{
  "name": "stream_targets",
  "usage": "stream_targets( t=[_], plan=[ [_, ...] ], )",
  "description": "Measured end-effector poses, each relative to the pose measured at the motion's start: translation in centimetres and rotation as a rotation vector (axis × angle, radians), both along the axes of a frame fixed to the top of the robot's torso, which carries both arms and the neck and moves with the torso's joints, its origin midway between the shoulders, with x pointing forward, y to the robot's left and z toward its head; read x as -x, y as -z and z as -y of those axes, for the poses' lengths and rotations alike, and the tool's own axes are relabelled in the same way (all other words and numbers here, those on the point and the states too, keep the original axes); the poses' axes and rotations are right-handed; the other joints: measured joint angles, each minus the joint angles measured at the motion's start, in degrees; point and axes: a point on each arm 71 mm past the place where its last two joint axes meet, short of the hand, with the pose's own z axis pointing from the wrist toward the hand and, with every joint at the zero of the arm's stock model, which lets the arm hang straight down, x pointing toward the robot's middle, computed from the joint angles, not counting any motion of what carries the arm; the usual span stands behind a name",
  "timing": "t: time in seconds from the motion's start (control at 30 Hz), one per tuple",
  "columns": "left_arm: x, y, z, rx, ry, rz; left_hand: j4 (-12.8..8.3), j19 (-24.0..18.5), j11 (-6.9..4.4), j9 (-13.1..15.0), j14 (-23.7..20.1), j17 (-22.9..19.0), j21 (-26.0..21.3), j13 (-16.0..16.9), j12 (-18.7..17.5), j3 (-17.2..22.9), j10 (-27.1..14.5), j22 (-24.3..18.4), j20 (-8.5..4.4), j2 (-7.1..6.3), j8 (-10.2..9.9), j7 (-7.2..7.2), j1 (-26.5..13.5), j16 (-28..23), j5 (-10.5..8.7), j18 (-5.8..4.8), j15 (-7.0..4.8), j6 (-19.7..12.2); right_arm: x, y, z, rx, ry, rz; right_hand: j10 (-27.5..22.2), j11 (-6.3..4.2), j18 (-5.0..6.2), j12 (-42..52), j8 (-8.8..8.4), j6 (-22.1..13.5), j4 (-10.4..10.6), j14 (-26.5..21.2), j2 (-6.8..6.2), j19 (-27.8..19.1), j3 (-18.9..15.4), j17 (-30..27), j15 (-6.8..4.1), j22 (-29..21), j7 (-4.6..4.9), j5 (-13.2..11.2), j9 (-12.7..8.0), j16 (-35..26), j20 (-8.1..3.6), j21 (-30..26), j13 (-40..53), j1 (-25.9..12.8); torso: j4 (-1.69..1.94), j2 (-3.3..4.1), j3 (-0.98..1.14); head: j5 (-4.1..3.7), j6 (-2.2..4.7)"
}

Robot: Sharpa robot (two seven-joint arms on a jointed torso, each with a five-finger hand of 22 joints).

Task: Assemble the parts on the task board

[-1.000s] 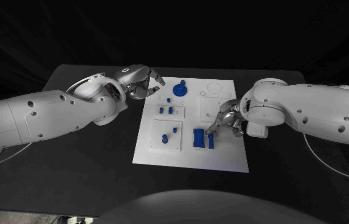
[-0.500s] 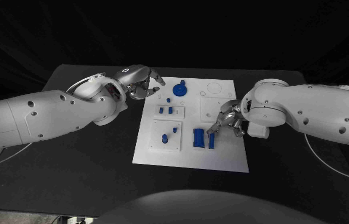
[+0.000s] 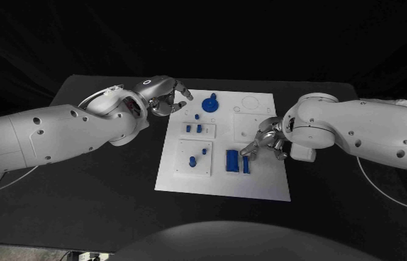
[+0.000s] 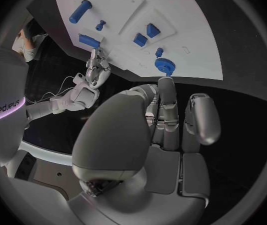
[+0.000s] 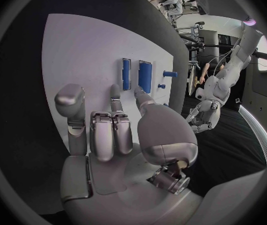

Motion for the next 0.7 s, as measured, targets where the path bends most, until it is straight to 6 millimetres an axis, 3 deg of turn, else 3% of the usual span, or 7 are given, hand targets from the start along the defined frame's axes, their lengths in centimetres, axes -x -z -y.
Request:
stream_targets(
  t=[0.17, 0.33, 0.57, 0.7],
  plan=[
    [0.0, 0.0, 0.0, -0.001, 0.0, -0.001, 0.0, 0.0, 0.0, 0.0, 0.0, -0.1, 0.0, 0.0, 0.0, 0.0, 0.0, 0.0, 0.0, 0.0, 0.0, 0.0, 0.0, 0.0, 0.0, 0.0, 0.0, 0.0, 0.0, 0.0, 0.1, 0.001, 0.0, 0.002, 0.0, 0.0, 0.0, 0.0, 0.0, -0.2, 2.1, 0.0, -1.69, 0.0, -2.6, 0.0, 0.0, 0.0, 0.21, -0.6, 0.1, 0.0, 0.0, -0.3, 0.0, -2.5, 0.0, 0.0, 0.0, 0.07, 0.0],
    [0.0, 0.0, 0.0, -0.002, 0.0, -0.003, 0.0, 0.0, 0.0, 0.0, 0.0, -0.1, 0.0, 0.0, 0.0, 0.0, 0.0, 0.0, 0.0, 0.0, 0.0, 0.0, 0.0, 0.0, 0.0, 0.0, 0.0, 0.0, 0.2, 0.0, 0.2, -0.004, 0.007, 0.004, 0.0, 0.0, 0.0, 0.0, 0.0, -0.6, 3.5, 0.0, -2.46, 0.0, -4.5, 0.0, 0.0, 0.0, 0.31, -0.6, 0.2, 0.0, 0.0, -0.7, 0.0, -3.6, 0.0, 0.01, 0.0, 0.1, 0.0],
    [0.0, 0.0, 0.0, -0.003, 0.0, -0.004, 0.0, 0.0, 0.0, 0.0, 0.0, -0.1, 0.0, 0.0, 0.0, 0.0, 0.0, 0.0, 0.0, 0.0, 0.0, 0.0, 0.0, 0.0, 0.0, 0.0, -0.01, 0.0, 0.9, -0.2, 0.9, -0.044, 0.047, 0.007, 0.0, 0.41, -0.01, 0.0, -0.22, -1.9, 4.3, 0.0, -2.22, 0.2, -5.6, 0.0, 0.0, 0.0, 0.74, -0.6, 0.3, 0.0, 0.22, -0.7, 0.0, -3.7, 0.03, 0.03, 0.0, 0.28, 0.0],
    [0.0, 0.0, -0.1, -0.002, 0.0, -0.004, -0.3, 0.0, 0.0, 0.0, 0.0, -0.3, 0.0, 0.0, 0.0, 0.3, 0.0, 0.0, 0.0, 0.0, 0.0, 0.0, 0.0, 0.0, 0.0, 0.0, -0.01, 0.0, 2.1, -0.9, 1.6, -0.095, 0.075, 0.025, 0.0, 0.41, 0.0, 0.0, -0.22, -2.8, 3.6, -0.1, -0.55, 0.5, -5.5, 0.0, 0.12, 0.0, 0.75, 0.3, 0.5, 0.0, 0.53, 0.2, 0.0, -0.5, 0.05, 0.04, 0.01, 0.38, 0.0]
  ],
)
